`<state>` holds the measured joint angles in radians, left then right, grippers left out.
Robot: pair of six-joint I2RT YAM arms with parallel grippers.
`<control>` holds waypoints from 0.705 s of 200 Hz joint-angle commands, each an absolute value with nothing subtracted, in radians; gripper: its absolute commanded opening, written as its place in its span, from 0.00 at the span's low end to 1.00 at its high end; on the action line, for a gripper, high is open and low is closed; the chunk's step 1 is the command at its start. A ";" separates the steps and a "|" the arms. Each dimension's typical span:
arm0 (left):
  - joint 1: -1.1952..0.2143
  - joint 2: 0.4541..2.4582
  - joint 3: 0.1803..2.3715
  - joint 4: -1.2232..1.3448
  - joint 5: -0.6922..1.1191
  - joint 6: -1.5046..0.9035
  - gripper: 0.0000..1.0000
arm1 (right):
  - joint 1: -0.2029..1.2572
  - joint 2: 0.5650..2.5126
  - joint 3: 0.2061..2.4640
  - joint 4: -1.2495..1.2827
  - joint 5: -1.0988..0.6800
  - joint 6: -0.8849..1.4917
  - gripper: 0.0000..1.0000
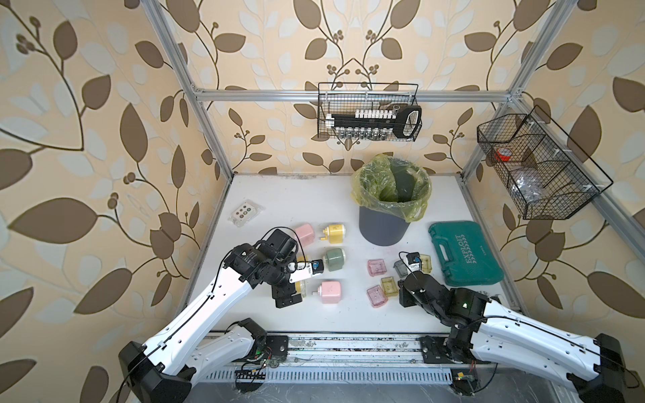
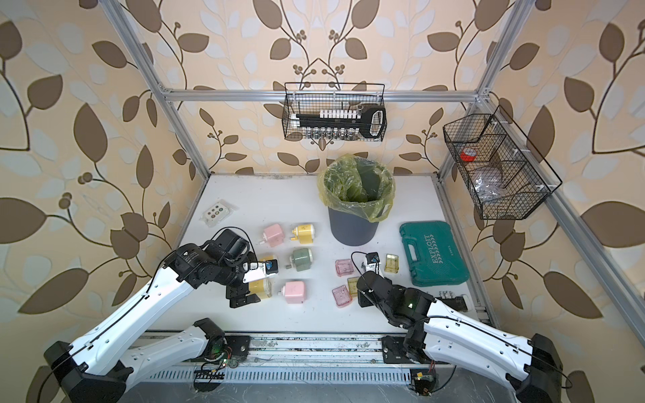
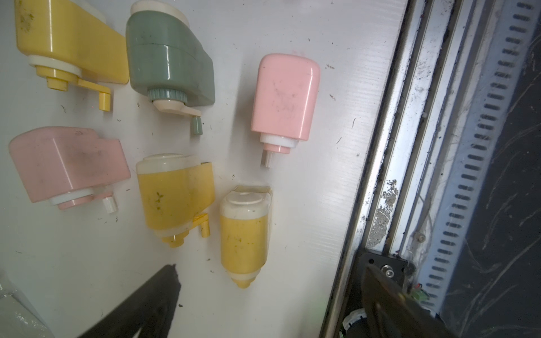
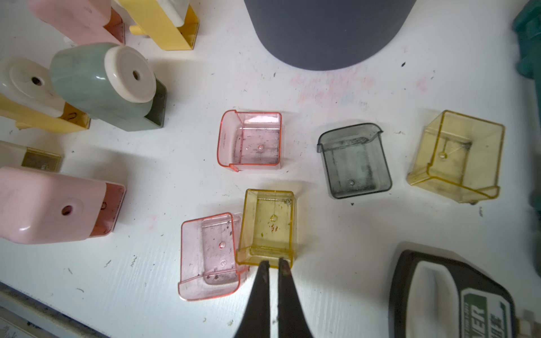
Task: Take out the pencil sharpener tray and clean the shavings
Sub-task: Adjust the container at the center of the board.
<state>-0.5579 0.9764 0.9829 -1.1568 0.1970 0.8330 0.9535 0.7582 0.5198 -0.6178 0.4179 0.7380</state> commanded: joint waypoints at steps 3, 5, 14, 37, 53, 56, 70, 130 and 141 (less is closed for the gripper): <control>-0.569 0.977 0.971 -1.190 0.173 0.852 0.98 | 0.929 0.758 0.582 -0.661 0.427 0.701 0.11; -0.568 0.977 0.968 -1.190 0.171 0.854 0.98 | 0.927 0.759 0.584 -0.651 0.419 0.688 0.12; -0.568 0.980 0.952 -1.190 0.161 0.861 0.98 | 0.926 0.762 0.587 -0.624 0.403 0.655 0.16; -0.565 0.980 0.902 -1.166 0.121 0.888 0.98 | 0.921 0.756 0.583 -0.559 0.368 0.588 0.25; -0.547 0.980 0.883 -1.141 0.120 0.916 0.98 | 0.918 0.738 0.566 -0.522 0.341 0.563 0.33; -0.541 0.980 0.882 -1.134 0.124 0.921 0.98 | 0.917 0.733 0.562 -0.517 0.336 0.561 0.34; -0.507 0.987 0.887 -1.108 0.154 0.953 0.99 | 0.914 0.714 0.548 -0.505 0.325 0.553 0.40; -0.462 1.104 0.864 -0.986 0.166 1.005 0.96 | 0.895 0.659 0.535 -0.533 0.314 0.519 0.54; -0.462 1.123 0.854 -0.982 0.163 1.010 0.94 | 0.891 0.654 0.538 -0.537 0.307 0.502 0.54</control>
<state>-0.4694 1.0920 0.8764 -1.0199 0.1490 0.9699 0.9009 0.6720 0.5449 -0.5301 0.3248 0.5446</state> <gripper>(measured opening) 0.962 0.536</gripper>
